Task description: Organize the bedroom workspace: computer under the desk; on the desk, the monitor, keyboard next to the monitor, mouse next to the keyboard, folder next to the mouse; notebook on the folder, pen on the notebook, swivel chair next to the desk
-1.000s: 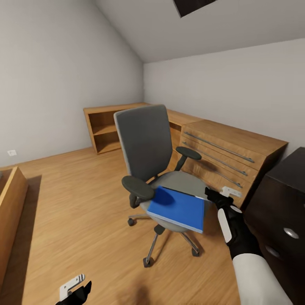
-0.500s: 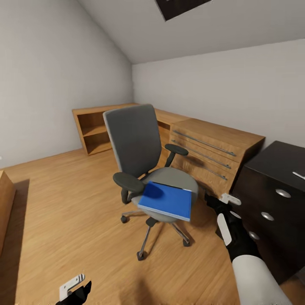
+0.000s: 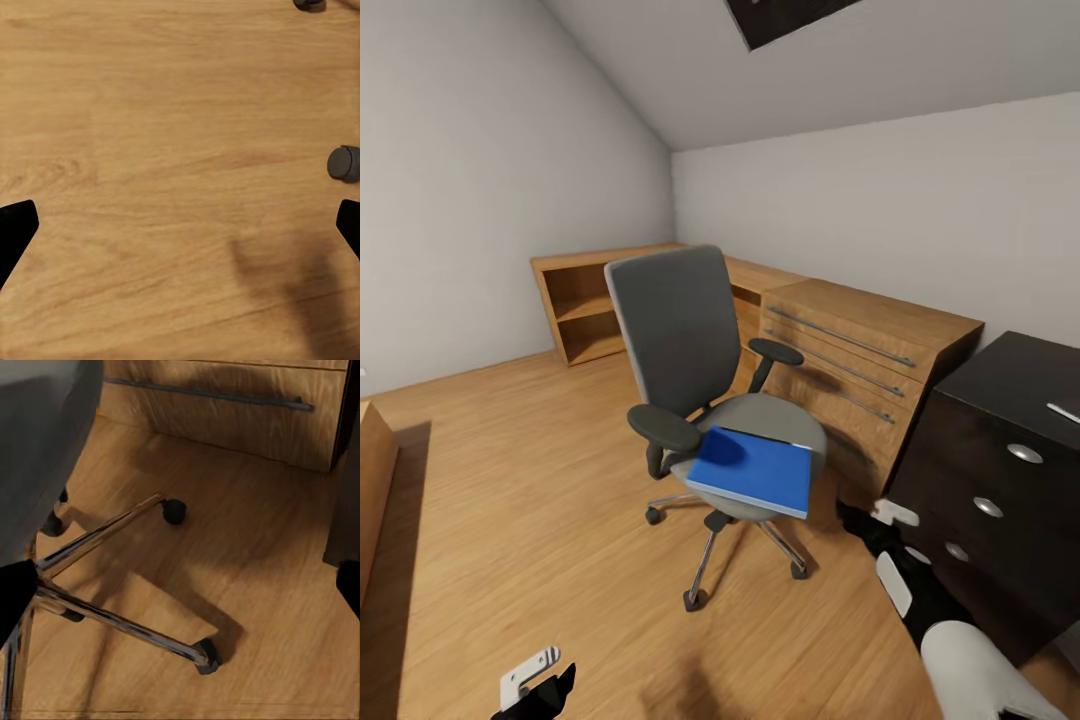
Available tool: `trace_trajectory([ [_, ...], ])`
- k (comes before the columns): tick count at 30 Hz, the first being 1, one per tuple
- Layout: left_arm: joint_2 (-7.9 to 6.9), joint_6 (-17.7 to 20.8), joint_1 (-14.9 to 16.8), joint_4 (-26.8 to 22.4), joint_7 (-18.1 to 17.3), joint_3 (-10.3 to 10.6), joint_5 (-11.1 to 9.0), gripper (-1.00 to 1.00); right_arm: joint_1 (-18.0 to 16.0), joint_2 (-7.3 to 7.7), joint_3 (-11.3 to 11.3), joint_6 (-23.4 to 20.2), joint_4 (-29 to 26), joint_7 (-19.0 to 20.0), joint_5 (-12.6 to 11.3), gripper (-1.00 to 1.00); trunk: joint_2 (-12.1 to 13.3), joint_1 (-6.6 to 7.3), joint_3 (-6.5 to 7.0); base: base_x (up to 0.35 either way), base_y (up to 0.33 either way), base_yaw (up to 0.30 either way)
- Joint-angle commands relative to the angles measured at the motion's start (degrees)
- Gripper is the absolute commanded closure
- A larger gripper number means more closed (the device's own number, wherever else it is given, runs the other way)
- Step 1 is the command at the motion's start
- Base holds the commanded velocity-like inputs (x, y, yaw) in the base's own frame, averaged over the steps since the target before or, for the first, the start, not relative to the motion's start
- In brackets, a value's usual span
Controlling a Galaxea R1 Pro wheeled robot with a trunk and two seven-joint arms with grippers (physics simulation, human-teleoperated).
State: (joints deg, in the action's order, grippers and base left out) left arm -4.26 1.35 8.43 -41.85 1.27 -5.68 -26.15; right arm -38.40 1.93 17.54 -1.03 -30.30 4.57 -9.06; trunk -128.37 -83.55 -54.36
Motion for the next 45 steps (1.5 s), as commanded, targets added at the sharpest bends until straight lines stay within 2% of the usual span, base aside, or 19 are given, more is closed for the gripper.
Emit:
trace_trajectory([
  [1, 0.01, 0.14, 0.01, -0.07, 0.13, 0.06, -0.57, -1.0, -0.03, 0.36, 0.26, 0.09, 0.98, 1.66, -1.13, -1.0, -0.02, 0.01, -0.05, 0.0, 0.0, 0.0],
  [6, 0.03, 0.14, 0.01, -0.01, 0.13, 0.06, -0.59, -1.0, -0.01, 1.53, 0.29, 2.42, 4.19, 4.05, -4.59, -1.0, -0.02, 0.01, -0.05, 0.0, 0.0, 0.0],
  [11, 0.04, 0.14, 0.01, 0.01, 0.13, 0.06, -0.58, -1.0, -0.01, 2.19, 0.3, 3.08, 5.31, 4.34, -5.53, -1.0, -0.02, 0.01, -0.05, -0.117, 0.0, 0.0],
  [14, 0.04, 0.14, 0.01, 0.02, 0.13, 0.07, -0.57, -1.0, -0.01, 3.21, 0.3, 2.92, 5.54, 4.32, -6.28, -1.0, -0.02, 0.01, -0.05, -0.259, 0.0, 0.0],
  [26, 0.04, 0.14, 0.01, 0.02, 0.18, 0.06, -0.57, -1.0, -0.01, 3.5, 0.55, 3.06, 5.91, 5.11, -13.89, -1.0, -0.02, 0.01, -0.05, -0.039, 0.0, 0.0],
  [32, 0.04, 0.14, 0.01, 0.02, 0.18, 0.06, -0.57, -1.0, -0.01, 3.18, 0.56, 3.0, 5.95, 5.76, -14.97, -1.0, -0.02, 0.01, -0.05, -0.001, 0.0, -0.001],
  [38, -0.02, 0.14, 0.0, 0.02, 0.18, 0.06, -0.57, -1.0, -0.01, 2.22, 0.56, 3.03, 5.96, 5.88, -15.12, -1.0, -0.02, 0.01, -0.05, 0.0, 0.0, -0.126],
  [45, -0.02, 0.14, 0.01, 0.02, 0.15, 0.06, -0.57, -1.0, -0.01, 1.89, 0.56, 3.02, 5.95, 5.94, -15.12, -1.0, -0.02, 0.01, -0.08, 0.0, 0.0, -0.171],
])
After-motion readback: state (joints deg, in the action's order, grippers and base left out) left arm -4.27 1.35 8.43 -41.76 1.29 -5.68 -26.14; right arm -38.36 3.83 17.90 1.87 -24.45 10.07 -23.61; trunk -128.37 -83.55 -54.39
